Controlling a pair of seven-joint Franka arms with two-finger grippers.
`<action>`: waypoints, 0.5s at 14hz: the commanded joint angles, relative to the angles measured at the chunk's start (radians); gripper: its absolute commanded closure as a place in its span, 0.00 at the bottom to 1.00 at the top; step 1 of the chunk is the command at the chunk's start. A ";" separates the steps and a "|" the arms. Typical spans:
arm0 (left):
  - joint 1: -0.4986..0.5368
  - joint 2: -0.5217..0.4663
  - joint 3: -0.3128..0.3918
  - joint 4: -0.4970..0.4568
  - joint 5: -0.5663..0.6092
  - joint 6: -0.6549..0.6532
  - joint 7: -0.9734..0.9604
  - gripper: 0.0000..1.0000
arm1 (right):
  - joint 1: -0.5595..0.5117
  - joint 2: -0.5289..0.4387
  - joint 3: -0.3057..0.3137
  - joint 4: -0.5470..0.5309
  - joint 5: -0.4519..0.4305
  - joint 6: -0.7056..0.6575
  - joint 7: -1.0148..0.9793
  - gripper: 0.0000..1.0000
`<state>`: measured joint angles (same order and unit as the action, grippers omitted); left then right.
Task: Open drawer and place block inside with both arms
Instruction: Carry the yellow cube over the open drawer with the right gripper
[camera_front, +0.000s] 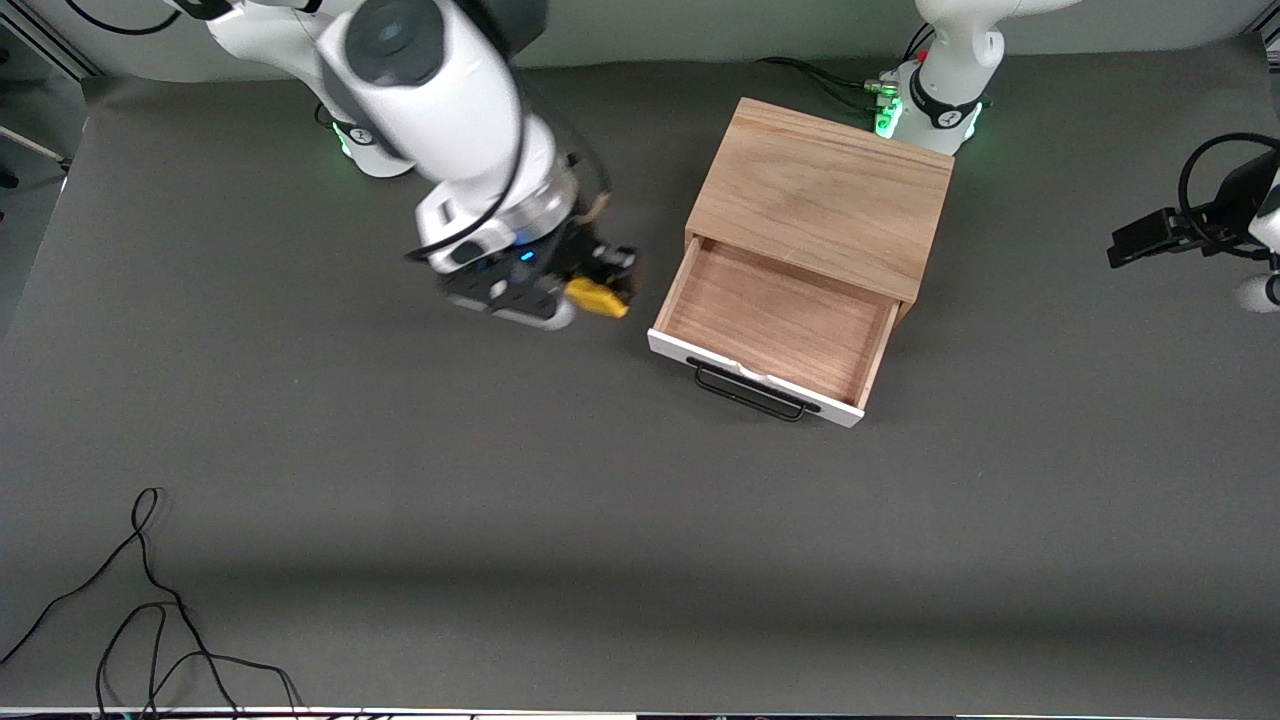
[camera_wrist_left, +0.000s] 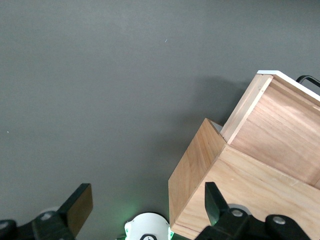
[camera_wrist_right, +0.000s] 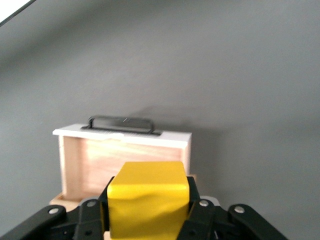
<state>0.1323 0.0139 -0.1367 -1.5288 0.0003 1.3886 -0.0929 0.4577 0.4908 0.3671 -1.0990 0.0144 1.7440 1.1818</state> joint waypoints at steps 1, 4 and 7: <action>-0.002 -0.037 -0.003 -0.037 0.001 0.023 0.033 0.00 | 0.090 0.109 -0.013 0.094 -0.007 0.038 0.064 0.97; -0.003 -0.037 -0.006 -0.042 0.006 0.059 0.039 0.00 | 0.195 0.205 -0.016 0.094 -0.103 0.124 0.152 0.97; -0.025 -0.035 -0.007 -0.060 0.020 0.112 0.042 0.00 | 0.268 0.297 -0.016 0.094 -0.188 0.178 0.203 0.97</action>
<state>0.1259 0.0036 -0.1469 -1.5488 0.0019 1.4613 -0.0698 0.6832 0.7166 0.3596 -1.0679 -0.1206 1.9148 1.3461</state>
